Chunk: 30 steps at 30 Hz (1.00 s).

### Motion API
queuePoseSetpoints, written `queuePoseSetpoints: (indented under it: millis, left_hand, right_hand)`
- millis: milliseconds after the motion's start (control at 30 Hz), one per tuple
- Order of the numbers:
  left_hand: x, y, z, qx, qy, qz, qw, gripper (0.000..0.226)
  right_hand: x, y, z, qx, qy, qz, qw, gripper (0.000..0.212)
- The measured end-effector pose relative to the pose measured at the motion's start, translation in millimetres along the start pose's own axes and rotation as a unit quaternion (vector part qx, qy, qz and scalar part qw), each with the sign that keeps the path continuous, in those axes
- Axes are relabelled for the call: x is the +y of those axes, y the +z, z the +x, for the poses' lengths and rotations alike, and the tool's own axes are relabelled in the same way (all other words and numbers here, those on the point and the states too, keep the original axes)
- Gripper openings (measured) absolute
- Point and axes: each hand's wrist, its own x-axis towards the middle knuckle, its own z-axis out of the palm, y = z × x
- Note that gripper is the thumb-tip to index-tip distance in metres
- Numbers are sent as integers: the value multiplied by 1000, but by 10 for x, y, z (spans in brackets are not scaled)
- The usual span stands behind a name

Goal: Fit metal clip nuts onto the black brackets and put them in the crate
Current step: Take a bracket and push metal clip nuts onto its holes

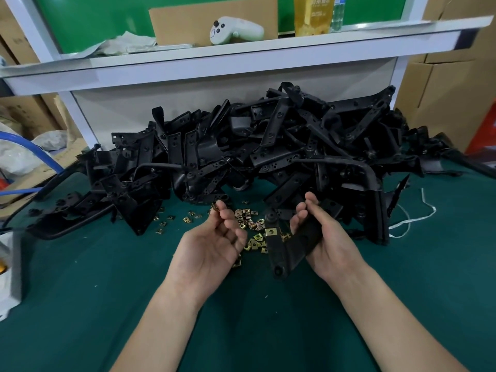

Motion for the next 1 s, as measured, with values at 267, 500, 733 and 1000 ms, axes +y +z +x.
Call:
queuePoseSetpoints:
  millis: [267, 500, 733, 1000]
  left_hand:
    - [12, 2, -7, 10, 19, 12, 1000, 18]
    - [12, 20, -18, 32, 35, -5, 999, 10]
    - [12, 33, -19, 51, 39, 0, 998, 12]
    - [-37, 72, -12, 52, 74, 125, 988, 16]
  right_hand:
    - [-15, -19, -4, -1, -3, 4, 1000, 23]
    - [-18, -29, 14, -2, -12, 10, 1000, 24]
    - [-23, -46, 18, -5, -9, 15, 1000, 26]
    - [-21, -34, 12, -5, -17, 16, 1000, 21]
